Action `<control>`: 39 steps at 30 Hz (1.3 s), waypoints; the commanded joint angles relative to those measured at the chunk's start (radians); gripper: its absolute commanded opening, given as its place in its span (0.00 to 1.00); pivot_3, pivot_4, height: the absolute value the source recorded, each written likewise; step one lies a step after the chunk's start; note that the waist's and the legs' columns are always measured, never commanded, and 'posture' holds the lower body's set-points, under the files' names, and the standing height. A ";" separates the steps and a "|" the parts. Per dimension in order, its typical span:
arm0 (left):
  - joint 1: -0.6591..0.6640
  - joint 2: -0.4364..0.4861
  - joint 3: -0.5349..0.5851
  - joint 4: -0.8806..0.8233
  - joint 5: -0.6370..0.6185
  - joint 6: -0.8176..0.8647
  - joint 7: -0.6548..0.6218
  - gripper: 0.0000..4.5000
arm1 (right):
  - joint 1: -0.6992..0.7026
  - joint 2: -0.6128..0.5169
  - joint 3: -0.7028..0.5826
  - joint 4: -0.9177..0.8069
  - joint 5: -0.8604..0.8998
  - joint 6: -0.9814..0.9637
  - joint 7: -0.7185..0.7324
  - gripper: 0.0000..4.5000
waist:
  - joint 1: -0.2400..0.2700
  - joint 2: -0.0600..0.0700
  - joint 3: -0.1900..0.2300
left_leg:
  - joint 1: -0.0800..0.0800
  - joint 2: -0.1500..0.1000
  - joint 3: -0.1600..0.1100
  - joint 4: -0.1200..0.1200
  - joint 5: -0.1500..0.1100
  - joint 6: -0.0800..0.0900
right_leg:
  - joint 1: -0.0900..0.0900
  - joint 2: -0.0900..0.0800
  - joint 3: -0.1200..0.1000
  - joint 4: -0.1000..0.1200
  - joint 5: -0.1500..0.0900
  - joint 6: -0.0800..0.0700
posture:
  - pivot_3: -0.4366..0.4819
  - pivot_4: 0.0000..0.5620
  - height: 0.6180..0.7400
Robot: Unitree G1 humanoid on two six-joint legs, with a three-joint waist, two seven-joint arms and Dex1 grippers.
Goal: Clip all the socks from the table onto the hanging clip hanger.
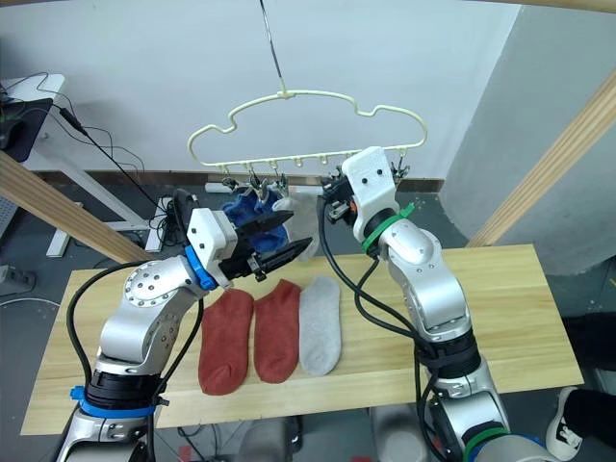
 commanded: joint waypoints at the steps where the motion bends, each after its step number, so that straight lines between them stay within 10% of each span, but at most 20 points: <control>1: 0.008 -0.005 -0.005 -0.028 -0.001 -0.017 0.007 0.64 | -0.023 0.012 -0.020 -0.014 0.019 -0.020 -0.008 0.35 | 0.000 0.000 0.000 | 0.000 0.000 0.000 0.000 0.000 0.000 | 0.000 0.000 0.000 0.000 0.000 0.000 | 0.25 0.49 1.00; 17: 0.021 -0.009 -0.006 -0.020 0.005 -0.027 0.006 0.64 | -0.019 0.028 -0.041 -0.015 0.039 -0.002 -0.028 0.35 | -0.008 0.000 0.000 | 0.000 0.000 0.000 0.008 0.000 0.000 | -0.001 0.000 0.000 0.009 0.000 0.000 | 0.25 0.49 1.00; 24: 0.025 -0.030 -0.017 -0.008 0.031 -0.039 0.032 0.64 | -0.024 0.024 -0.053 -0.016 0.053 -0.003 -0.034 0.03 | -0.012 0.000 0.000 | 0.001 -0.001 -0.001 0.014 0.000 0.000 | 0.000 0.001 0.001 0.014 0.000 0.000 | 0.24 0.50 1.00; 34: 0.062 -0.077 -0.108 0.040 0.132 -0.038 0.099 0.64 | -0.030 0.021 -0.056 -0.015 0.061 0.000 -0.021 0.01 | -0.013 0.000 0.000 | 0.001 -0.001 -0.001 0.013 0.000 0.000 | 0.000 0.001 0.001 0.013 0.000 -0.001 | 0.24 0.50 1.00; 39: 0.078 -0.177 -0.167 0.136 0.210 0.075 0.252 0.89 | -0.038 0.020 -0.049 -0.003 0.065 -0.002 -0.014 0.00 | -0.013 0.000 0.000 | 0.001 -0.001 -0.001 0.013 0.000 0.001 | 0.001 0.001 0.000 0.013 0.000 0.000 | 0.24 0.51 1.00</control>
